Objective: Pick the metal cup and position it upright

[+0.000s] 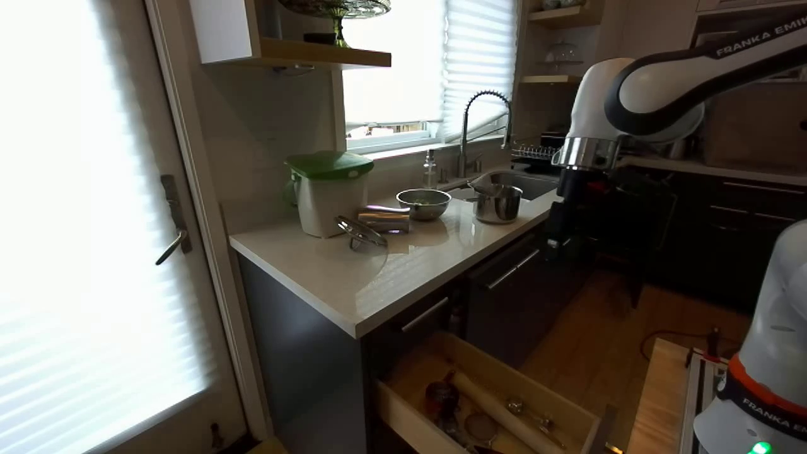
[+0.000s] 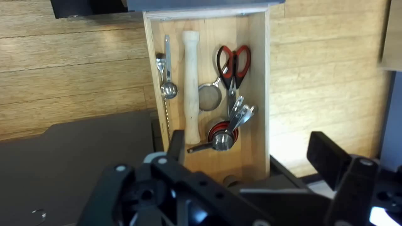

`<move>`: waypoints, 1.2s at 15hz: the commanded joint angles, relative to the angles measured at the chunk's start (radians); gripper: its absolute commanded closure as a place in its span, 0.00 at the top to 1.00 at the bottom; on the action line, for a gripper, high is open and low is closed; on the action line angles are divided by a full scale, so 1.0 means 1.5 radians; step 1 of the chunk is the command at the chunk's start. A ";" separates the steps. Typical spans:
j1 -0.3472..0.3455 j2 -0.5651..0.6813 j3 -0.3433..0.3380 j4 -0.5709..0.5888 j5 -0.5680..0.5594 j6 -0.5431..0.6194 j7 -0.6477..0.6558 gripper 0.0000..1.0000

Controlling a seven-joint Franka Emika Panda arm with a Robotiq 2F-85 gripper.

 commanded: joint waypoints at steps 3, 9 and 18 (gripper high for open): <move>-0.085 0.073 -0.028 0.059 0.014 0.093 0.066 1.00; -0.109 0.224 -0.064 0.202 0.091 0.195 0.148 1.00; -0.100 0.281 -0.071 0.263 0.173 0.189 0.131 1.00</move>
